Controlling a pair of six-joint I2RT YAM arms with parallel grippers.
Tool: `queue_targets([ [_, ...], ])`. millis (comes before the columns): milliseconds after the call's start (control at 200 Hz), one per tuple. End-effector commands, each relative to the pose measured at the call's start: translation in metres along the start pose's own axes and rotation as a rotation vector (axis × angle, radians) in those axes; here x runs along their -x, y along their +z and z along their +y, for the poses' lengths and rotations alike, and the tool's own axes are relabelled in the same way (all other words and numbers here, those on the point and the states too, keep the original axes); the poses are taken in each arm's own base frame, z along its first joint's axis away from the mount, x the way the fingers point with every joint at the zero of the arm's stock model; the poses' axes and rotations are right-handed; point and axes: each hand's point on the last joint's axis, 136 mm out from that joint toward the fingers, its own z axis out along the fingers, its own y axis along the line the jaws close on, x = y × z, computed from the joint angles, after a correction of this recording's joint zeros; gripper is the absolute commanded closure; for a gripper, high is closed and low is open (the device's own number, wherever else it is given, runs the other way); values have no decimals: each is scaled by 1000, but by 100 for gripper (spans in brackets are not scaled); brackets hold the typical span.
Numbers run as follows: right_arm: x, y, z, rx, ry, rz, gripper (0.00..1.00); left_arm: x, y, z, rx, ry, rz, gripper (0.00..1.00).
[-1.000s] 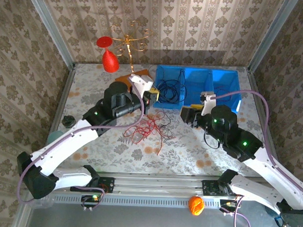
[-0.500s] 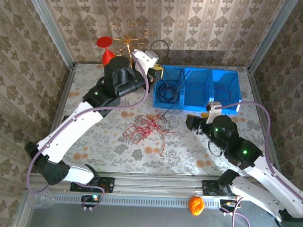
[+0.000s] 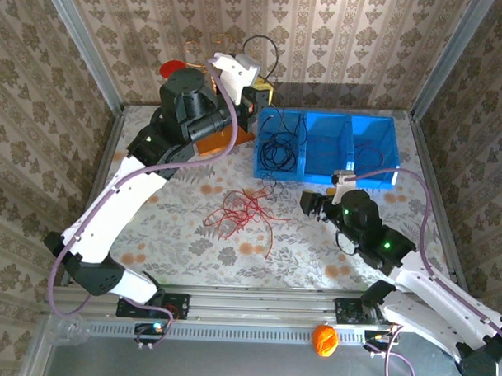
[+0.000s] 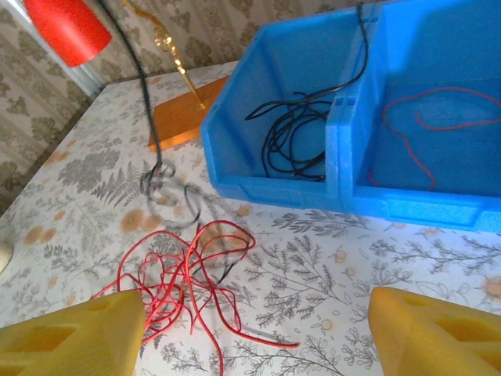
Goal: Untangle the cables
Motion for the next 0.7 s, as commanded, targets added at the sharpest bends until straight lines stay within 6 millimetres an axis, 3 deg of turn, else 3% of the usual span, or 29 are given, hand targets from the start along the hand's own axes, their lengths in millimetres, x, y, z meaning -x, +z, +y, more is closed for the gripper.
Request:
queue_targets([
  [0,-8,10,26,176,-53,-34,19,12,-5,-4,-28,-42,-22,100],
  [55,-13,17,33,224,-70,-49,13,13,-7,-5,-35,-57,-26,100],
  [290,-29,74,47,262,-160,-21,8,25,-21,-11,-51,-104,-47,100],
  [460,-18,102,41,182,-189,-60,8,25,-31,-15,-62,-129,-42,100],
  [515,-22,106,42,183,-194,-37,23,24,-33,-15,-58,-130,-36,100],
  [630,-45,106,46,232,-184,49,81,25,-41,-13,-45,-123,-42,100],
  [695,-61,102,43,234,-173,82,100,26,-44,-11,-37,-122,-46,100],
])
